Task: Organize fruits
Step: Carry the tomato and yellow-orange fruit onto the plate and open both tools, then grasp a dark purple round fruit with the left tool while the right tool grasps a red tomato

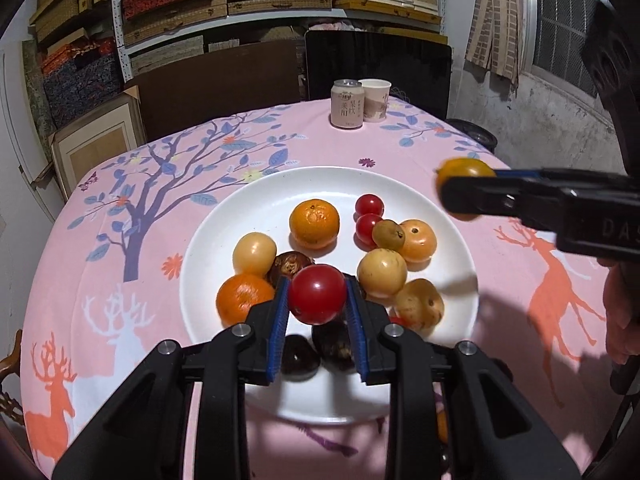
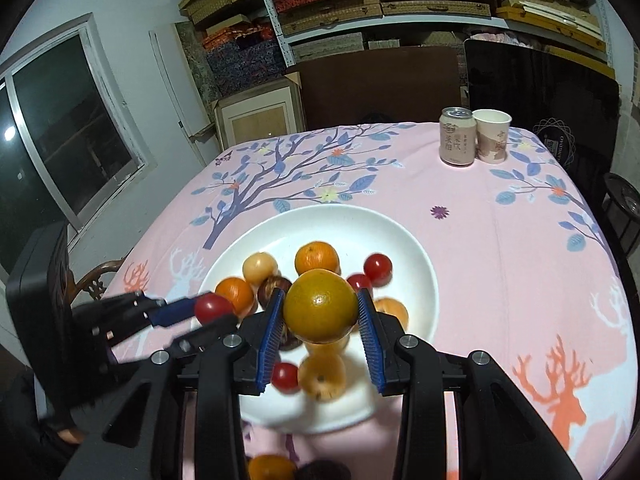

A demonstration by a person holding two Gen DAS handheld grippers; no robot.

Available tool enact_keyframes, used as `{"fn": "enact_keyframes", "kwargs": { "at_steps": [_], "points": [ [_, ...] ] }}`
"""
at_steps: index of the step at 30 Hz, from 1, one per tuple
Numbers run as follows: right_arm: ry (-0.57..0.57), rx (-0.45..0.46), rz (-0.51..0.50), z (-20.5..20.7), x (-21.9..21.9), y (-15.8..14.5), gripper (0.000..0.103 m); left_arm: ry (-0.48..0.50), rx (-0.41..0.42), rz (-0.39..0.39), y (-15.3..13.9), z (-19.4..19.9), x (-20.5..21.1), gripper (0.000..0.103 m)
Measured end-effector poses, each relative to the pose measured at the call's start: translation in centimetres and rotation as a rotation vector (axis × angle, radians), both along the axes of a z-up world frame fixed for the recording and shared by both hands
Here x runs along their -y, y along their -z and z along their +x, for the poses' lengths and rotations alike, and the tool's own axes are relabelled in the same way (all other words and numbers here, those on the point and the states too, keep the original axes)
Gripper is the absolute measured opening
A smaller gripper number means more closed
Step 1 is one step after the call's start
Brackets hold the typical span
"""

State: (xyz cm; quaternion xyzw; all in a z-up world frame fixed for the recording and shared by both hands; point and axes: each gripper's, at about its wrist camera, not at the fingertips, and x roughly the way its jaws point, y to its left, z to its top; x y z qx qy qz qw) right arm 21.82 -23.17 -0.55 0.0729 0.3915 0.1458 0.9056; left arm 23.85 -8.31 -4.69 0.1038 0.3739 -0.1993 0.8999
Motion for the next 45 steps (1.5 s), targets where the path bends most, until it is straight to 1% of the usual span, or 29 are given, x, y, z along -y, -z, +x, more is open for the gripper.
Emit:
{"fn": "enact_keyframes", "kwargs": {
  "at_steps": [3, 4, 5, 6, 7, 8, 11, 14, 17, 18, 20, 23, 25, 26, 28, 32, 36, 39, 41, 43, 45],
  "points": [
    [-0.011, -0.019, 0.017, 2.4, -1.1, 0.6, 0.037, -0.002, -0.017, 0.016, 0.8, 1.3, 0.7, 0.028],
    [-0.016, -0.026, 0.019, 3.0, -1.4, 0.9, 0.04, -0.005, -0.024, 0.011, 1.0, 1.6, 0.8, 0.029],
    [-0.02, -0.03, 0.012, 3.5, -1.7, 1.1, 0.045, -0.009, -0.028, 0.004, 1.1, 1.7, 0.7, 0.039],
    [-0.013, -0.027, 0.005, 3.6, -1.7, 1.1, 0.055, -0.021, -0.021, -0.006, 1.1, 1.7, 0.4, 0.044],
    [-0.005, -0.017, 0.005, 3.5, -1.6, 1.1, 0.057, -0.029, -0.011, -0.016, 1.0, 1.5, 0.1, 0.052],
    [-0.006, -0.013, 0.013, 3.2, -1.5, 1.1, 0.058, -0.032, -0.004, -0.02, 1.0, 1.2, -0.2, 0.054],
    [-0.006, -0.01, 0.009, 1.8, -1.0, 1.2, 0.058, -0.031, -0.007, -0.029, 0.9, 0.2, -1.1, 0.054],
    [-0.003, -0.015, 0.01, -1.0, -0.1, 1.5, 0.058, -0.01, -0.018, -0.027, 1.1, -1.7, -1.9, 0.055],
    [0.008, -0.028, 0.019, -3.9, 0.9, 2.2, 0.059, 0.017, -0.032, -0.028, 1.6, -4.3, -2.5, 0.061],
    [0.015, -0.037, 0.027, -5.1, 1.3, 2.7, 0.059, 0.028, -0.039, -0.027, 1.8, -5.2, -2.6, 0.061],
    [0.006, -0.056, 0.049, -7.3, 1.9, 3.6, 0.06, 0.053, -0.054, -0.015, 2.5, -7.1, -2.8, 0.061],
    [0.011, -0.045, 0.058, -10.5, 2.5, 4.6, 0.06, 0.085, -0.075, -0.006, 3.4, -9.4, -2.7, 0.061],
    [0.028, -0.044, 0.098, -12.3, 3.1, 5.1, 0.06, 0.112, -0.078, 0.006, 3.9, -10.6, -2.2, 0.06],
    [0.042, -0.049, 0.126, -13.1, 3.6, 5.4, 0.06, 0.128, -0.074, 0.02, 4.2, -11.2, -1.8, 0.055],
    [0.058, -0.061, 0.153, -14.0, 4.0, 5.9, 0.06, 0.141, -0.062, 0.036, 4.6, -12.1, -1.2, 0.048],
    [0.063, -0.077, 0.157, -15.5, 4.1, 6.5, 0.06, 0.144, -0.083, 0.004, 4.3, -12.3, -0.7, 0.034],
    [0.057, -0.086, 0.165, -16.6, 4.2, 6.8, 0.06, 0.168, -0.089, -0.026, 4.0, -13.1, -0.3, 0.034],
    [0.057, -0.095, 0.173, -17.0, 4.4, 7.1, 0.06, 0.172, -0.085, -0.013, 4.2, -13.5, 0.4, 0.034],
    [0.059, -0.099, 0.175, -17.1, 4.5, 7.3, 0.06, 0.151, -0.095, 0.005, 4.9, -13.0, 0.6, 0.035],
    [0.058, -0.103, 0.18, -17.1, 4.5, 7.4, 0.06, 0.151, -0.095, -0.001, 5.2, -12.9, 0.7, 0.035],
    [0.055, -0.107, 0.178, -17.2, 4.4, 7.6, 0.06, 0.162, -0.082, 0.018, 5.4, -13.1, 1.2, 0.033]
  ]
}}
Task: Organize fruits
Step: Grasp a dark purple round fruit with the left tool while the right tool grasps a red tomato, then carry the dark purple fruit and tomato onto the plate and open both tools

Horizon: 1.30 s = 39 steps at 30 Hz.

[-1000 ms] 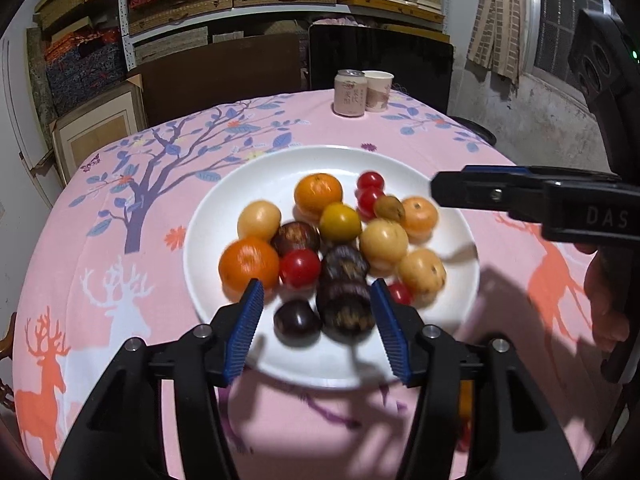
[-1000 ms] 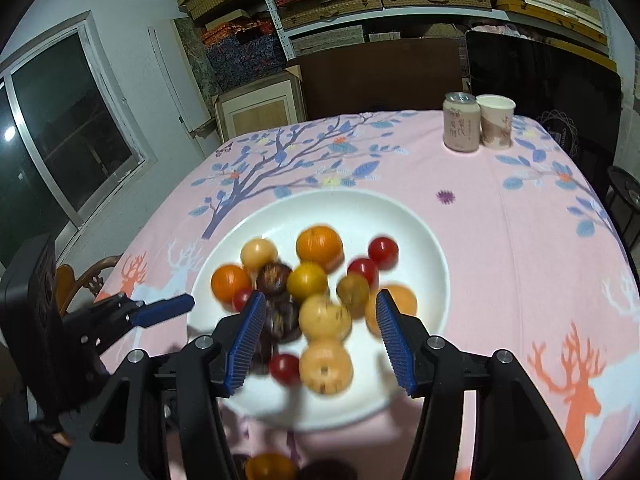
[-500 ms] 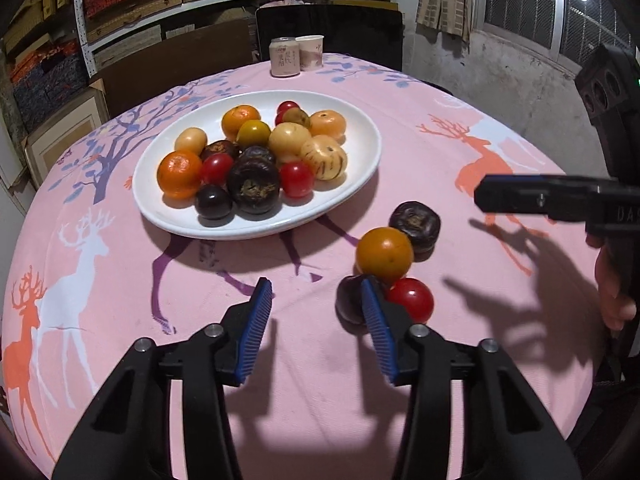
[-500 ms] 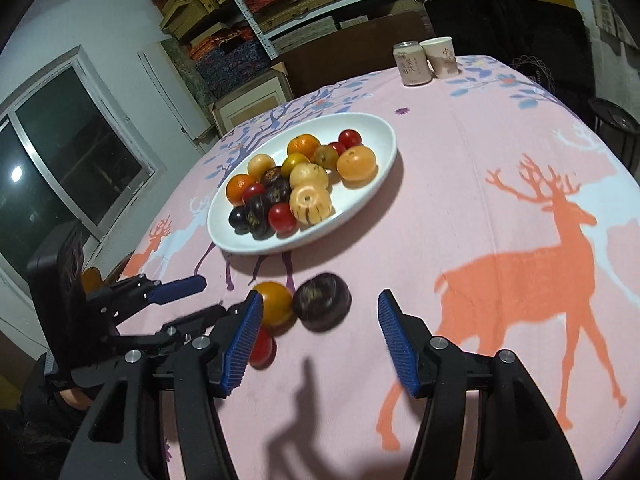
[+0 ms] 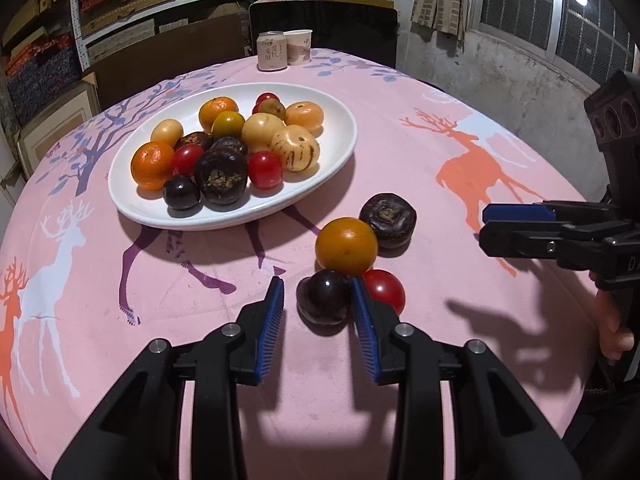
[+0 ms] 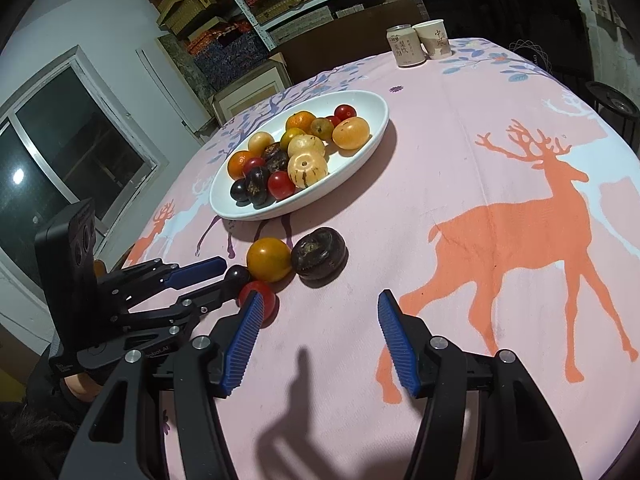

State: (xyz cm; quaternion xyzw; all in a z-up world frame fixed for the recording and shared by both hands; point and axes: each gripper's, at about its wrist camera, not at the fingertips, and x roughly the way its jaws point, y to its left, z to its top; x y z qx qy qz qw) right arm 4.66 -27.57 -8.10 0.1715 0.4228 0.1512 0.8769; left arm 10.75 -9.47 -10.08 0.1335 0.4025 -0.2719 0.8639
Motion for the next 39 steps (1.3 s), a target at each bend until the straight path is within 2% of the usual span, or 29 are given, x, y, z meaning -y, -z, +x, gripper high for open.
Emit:
{"fn": "enact_keyframes", "kwargs": {
  "at_steps": [4, 7, 8, 9, 13, 16, 18, 22, 29, 31, 39],
  "points": [
    [-0.009, -0.002, 0.0, 0.0, -0.2, 0.1, 0.06, 0.019, -0.024, 0.033, 1.2, 0.2, 0.7, 0.033],
    [-0.024, -0.003, -0.003, 0.0, -0.6, 0.1, 0.06, -0.008, -0.074, -0.022, 1.6, 1.4, -0.2, 0.033],
    [-0.031, -0.004, -0.007, 0.0, -0.8, 0.1, 0.06, -0.017, -0.084, -0.031, 1.7, 1.6, -0.5, 0.029],
    [-0.043, -0.007, -0.021, -0.1, -1.1, 0.2, 0.06, -0.022, -0.079, -0.038, 1.6, 1.6, -0.7, 0.026],
    [-0.113, 0.0, -0.136, -0.3, -3.4, 0.2, 0.06, -0.031, -0.032, -0.073, 0.2, 0.8, -1.7, 0.026],
    [-0.156, 0.041, -0.228, -0.5, -5.3, 0.0, 0.058, -0.051, 0.002, -0.098, -0.9, 0.3, -2.8, 0.025],
    [-0.174, 0.042, -0.248, -0.2, -6.1, 0.1, 0.056, -0.058, 0.004, -0.11, -1.3, 0.1, -3.5, 0.026],
    [-0.184, 0.023, -0.263, 1.1, -7.3, 0.5, 0.047, -0.074, -0.006, -0.111, -1.1, -0.1, -4.3, 0.025],
    [-0.148, -0.032, -0.261, 2.7, -7.4, 1.6, 0.037, -0.08, -0.018, -0.124, -0.8, -0.2, -4.8, 0.026],
    [-0.138, -0.034, -0.259, 2.7, -7.2, 1.8, 0.028, -0.081, -0.02, -0.126, -0.8, -0.2, -4.9, 0.025],
    [-0.128, -0.014, -0.207, 1.5, -6.3, 1.1, 0.028, -0.09, -0.017, -0.135, -1.0, -0.3, -5.2, 0.026]
  ]
}}
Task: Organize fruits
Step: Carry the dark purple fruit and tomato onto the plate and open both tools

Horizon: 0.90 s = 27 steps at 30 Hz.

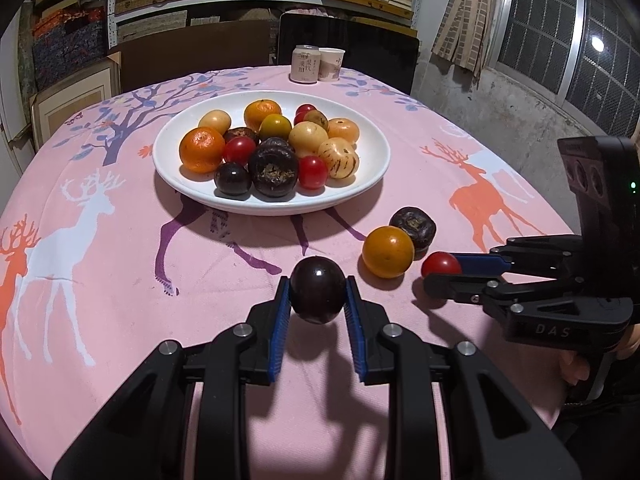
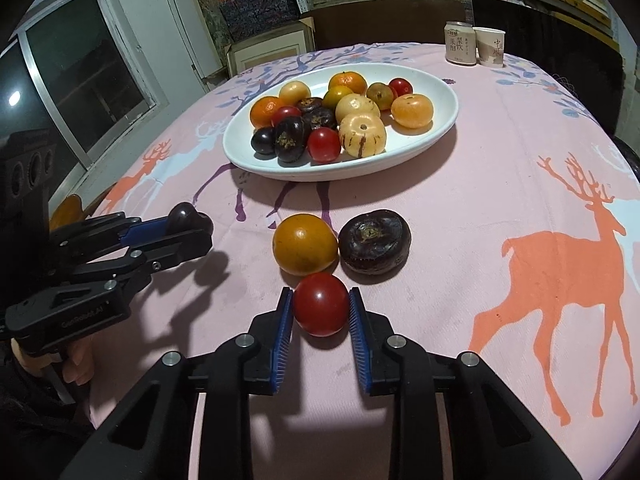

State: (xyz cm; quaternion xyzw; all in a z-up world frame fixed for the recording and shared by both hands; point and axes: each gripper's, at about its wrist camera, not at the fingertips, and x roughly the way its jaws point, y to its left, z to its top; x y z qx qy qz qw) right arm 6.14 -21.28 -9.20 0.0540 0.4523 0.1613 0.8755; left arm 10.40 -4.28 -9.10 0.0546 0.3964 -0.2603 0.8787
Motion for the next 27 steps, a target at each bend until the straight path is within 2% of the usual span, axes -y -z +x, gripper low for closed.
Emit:
{"fn": "enact_keyframes", "kwargs": {
  "at_steps": [8, 14, 21, 27],
  "points": [
    [0.028, 0.047, 0.042, -0.6, 1.6, -2.1, 0.028, -0.018, 0.008, 0.0, -0.7, 0.0, -0.4, 0.026],
    [0.04, 0.116, 0.042, 0.6, 2.8, -5.5, 0.028, -0.031, 0.041, 0.014, -2.2, 0.8, 0.0, 0.026],
    [0.041, 0.188, 0.023, 3.6, 3.6, -10.0, 0.028, -0.034, 0.092, 0.017, -4.4, 2.6, 0.8, 0.026],
    [0.047, 0.193, 0.026, 7.8, 3.7, -11.5, 0.028, -0.053, 0.131, 0.031, -6.5, 6.4, 1.6, 0.026]
  ]
}}
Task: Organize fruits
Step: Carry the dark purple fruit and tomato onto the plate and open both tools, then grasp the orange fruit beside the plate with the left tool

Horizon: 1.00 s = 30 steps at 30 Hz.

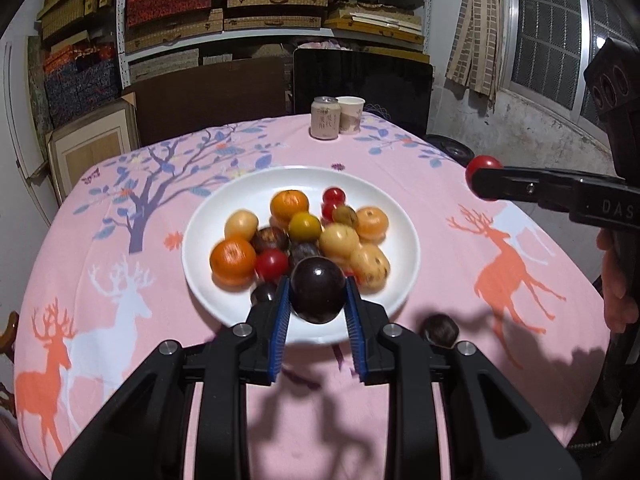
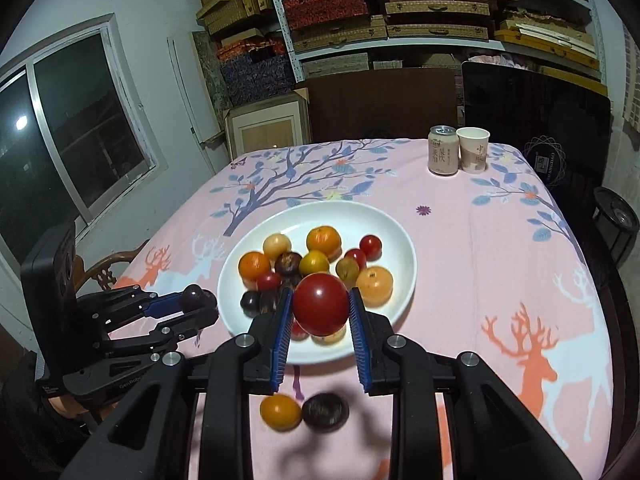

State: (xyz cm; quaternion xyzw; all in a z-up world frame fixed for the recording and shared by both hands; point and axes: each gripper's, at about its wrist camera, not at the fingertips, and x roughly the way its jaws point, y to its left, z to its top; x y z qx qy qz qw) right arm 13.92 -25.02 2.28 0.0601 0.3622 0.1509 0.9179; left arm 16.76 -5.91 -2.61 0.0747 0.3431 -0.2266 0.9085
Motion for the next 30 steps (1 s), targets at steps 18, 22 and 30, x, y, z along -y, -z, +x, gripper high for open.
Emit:
{"fn": "enact_keyframes", "kwargs": {
  "at_steps": [18, 22, 30],
  "points": [
    [0.003, -0.123, 0.03, 12.5, -3.3, 4.2, 0.034, -0.06, -0.075, 0.03, 2.9, 10.7, 2.2, 0.026],
    [0.02, -0.096, 0.024, 12.0, -3.4, 4.0, 0.048, -0.073, -0.057, 0.003, 2.6, 10.2, 1.4, 0.054],
    [0.034, -0.084, 0.018, 8.4, -1.9, 3.5, 0.048, -0.068, -0.012, -0.023, 1.3, 6.7, 0.1, 0.066]
  ]
}}
